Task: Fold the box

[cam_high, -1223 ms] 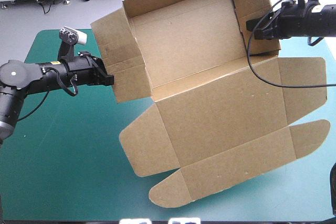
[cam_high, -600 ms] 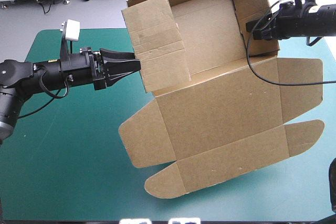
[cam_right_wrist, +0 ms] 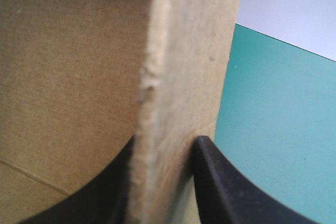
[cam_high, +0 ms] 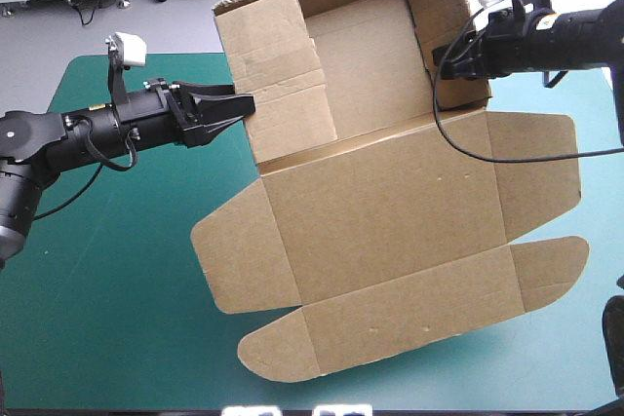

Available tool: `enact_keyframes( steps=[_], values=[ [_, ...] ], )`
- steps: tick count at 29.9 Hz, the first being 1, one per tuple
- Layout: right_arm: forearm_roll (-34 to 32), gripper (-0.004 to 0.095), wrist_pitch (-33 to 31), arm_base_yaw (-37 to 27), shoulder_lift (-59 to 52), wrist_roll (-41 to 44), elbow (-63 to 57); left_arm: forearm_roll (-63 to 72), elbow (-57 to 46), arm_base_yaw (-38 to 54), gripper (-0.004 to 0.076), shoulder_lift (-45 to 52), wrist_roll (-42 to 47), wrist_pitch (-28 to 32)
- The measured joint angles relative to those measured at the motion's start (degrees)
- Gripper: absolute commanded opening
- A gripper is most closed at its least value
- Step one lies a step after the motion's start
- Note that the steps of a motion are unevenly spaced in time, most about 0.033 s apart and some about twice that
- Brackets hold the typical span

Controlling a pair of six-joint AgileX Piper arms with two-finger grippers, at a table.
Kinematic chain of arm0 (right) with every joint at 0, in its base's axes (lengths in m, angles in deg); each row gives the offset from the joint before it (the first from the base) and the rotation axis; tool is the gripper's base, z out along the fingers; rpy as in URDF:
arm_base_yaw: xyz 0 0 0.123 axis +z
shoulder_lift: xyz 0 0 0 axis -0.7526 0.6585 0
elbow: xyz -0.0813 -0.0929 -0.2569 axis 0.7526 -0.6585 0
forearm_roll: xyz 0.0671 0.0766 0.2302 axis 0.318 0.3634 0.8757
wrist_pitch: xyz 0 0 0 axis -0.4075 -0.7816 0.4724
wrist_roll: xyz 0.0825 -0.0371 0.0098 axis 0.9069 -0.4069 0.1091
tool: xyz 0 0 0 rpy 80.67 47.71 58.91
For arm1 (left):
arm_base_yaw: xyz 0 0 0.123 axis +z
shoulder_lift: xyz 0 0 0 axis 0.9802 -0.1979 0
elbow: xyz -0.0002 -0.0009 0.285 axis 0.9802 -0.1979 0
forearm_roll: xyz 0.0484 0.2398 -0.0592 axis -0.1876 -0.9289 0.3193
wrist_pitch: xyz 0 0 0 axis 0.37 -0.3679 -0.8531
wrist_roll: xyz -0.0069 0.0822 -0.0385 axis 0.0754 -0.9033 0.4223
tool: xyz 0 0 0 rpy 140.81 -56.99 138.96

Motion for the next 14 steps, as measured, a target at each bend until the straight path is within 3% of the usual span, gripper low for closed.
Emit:
enact_keyframes(
  steps=[14],
  values=[
    [-13.31, -0.0018, 7.18, 12.65, 3.96, 7.31, -0.03, -15.14, 0.00, 0.05, 0.0394, 0.00, 11.48, 11.23]
  ],
)
